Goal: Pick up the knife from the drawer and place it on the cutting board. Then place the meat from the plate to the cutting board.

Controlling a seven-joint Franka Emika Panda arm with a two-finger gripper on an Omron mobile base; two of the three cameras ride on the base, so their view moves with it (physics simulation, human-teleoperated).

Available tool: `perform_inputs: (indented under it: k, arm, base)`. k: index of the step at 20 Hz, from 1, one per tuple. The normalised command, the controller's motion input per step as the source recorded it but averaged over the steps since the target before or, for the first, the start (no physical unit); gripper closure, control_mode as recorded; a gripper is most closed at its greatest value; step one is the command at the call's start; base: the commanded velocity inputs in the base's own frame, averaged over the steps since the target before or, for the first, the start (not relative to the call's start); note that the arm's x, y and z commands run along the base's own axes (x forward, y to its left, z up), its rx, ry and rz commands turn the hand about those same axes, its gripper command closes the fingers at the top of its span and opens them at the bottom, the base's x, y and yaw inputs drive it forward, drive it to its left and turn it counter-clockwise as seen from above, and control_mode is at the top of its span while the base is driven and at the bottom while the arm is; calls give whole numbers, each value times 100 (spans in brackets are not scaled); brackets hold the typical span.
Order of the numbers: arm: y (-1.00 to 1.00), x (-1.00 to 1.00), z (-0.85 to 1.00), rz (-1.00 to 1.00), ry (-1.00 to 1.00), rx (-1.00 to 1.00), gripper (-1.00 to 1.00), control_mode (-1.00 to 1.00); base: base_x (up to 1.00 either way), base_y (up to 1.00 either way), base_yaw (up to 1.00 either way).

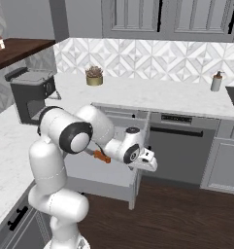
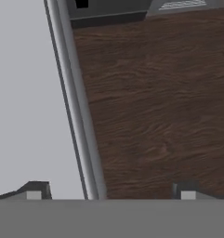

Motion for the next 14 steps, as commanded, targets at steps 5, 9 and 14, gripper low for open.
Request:
perform_inputs:
  k: [5, 9, 14]
  arm:
    - [-83, -17, 83, -13, 19, 1, -100, -100]
    - [-3, 0, 100, 5, -1, 3, -100, -100]
    - [30, -2, 100, 37, 0, 0, -100, -100]
  base:
    - [0, 0, 0]
    - [0, 0, 0]
    - [0, 0, 0]
